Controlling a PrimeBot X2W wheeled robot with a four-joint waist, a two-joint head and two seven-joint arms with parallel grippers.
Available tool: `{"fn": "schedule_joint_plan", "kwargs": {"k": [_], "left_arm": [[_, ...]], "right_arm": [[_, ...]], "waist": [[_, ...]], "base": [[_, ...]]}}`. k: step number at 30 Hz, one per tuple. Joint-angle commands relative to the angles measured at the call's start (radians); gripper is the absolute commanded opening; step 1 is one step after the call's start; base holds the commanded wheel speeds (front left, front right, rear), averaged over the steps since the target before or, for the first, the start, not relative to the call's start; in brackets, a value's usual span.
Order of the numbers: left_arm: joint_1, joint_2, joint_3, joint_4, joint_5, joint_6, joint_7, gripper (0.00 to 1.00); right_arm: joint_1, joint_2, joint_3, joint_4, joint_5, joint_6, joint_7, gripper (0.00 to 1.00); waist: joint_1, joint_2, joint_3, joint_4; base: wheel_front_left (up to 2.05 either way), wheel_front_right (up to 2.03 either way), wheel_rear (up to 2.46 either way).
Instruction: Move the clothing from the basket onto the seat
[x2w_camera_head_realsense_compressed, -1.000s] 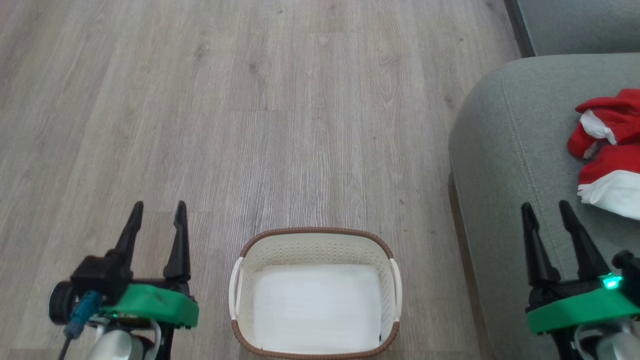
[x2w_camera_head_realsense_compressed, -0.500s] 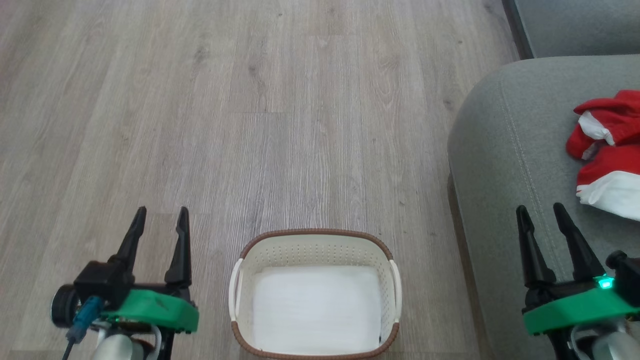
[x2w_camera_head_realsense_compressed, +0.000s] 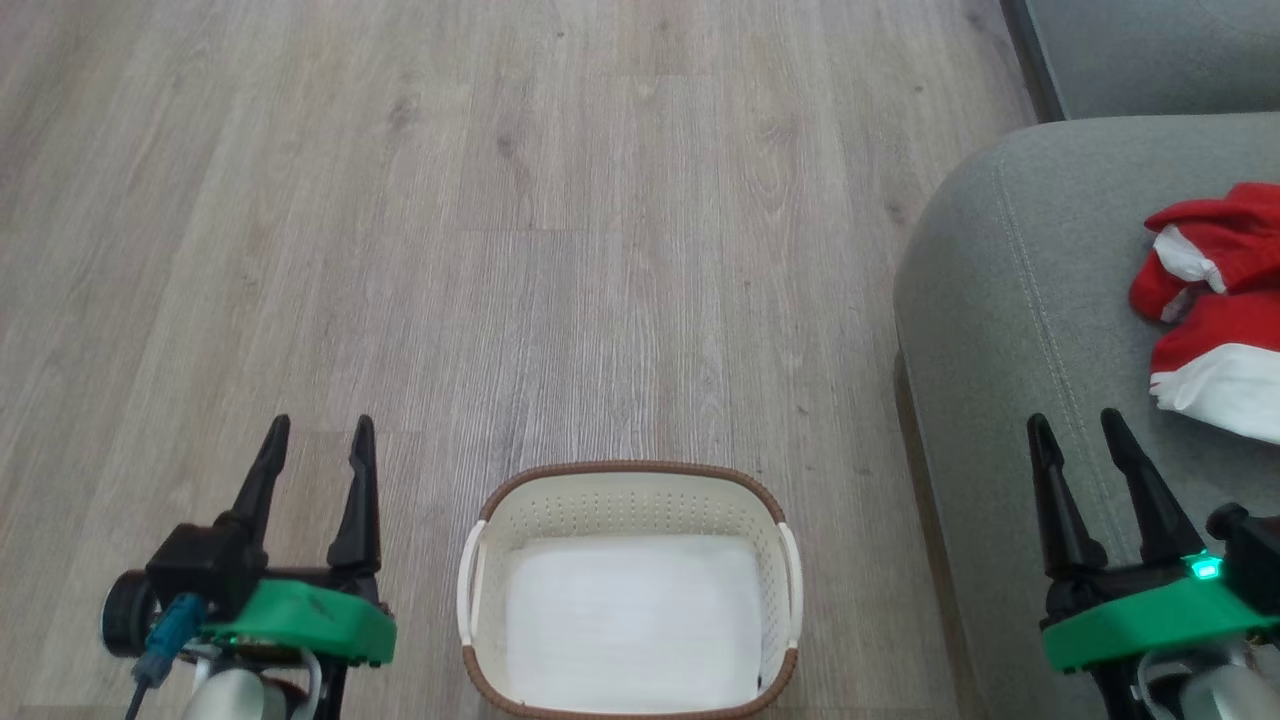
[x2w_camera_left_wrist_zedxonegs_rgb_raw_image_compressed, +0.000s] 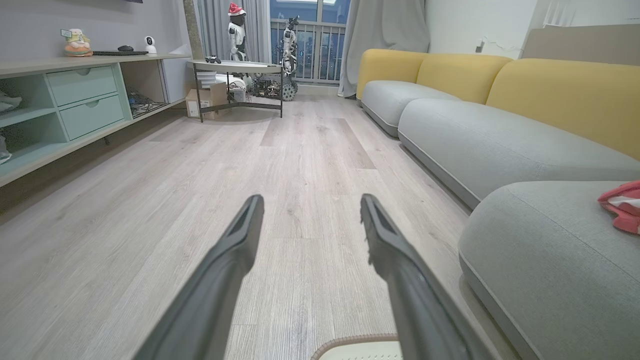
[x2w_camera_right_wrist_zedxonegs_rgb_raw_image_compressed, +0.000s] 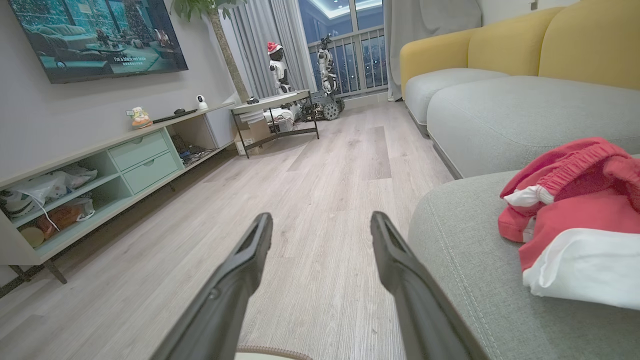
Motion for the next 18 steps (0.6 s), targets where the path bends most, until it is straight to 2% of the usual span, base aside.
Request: {"fn": "schedule_joint_plan", "kwargs": {"k": [1, 18], "left_arm": [[-0.024, -0.001, 0.048, -0.029, 0.009, -0.008, -0.012, 1.0], [-0.026, -0.035, 0.088, 0.0, 0.048, -0.048, -0.012, 1.0]], "right_arm": [[-0.037, -0.031, 0.021, -0.027, 0.005, 0.0, -0.012, 1.0], [-0.042, -0.029, 0.032, -0.016, 0.011, 0.0, -0.013, 1.0]], "waist": [[0.0, 0.0, 0.0, 0.0], [0.0, 0.0, -0.002, 0.001]], "base": [[0.0, 0.0, 0.0], [0.0, 0.0, 0.0]]}}
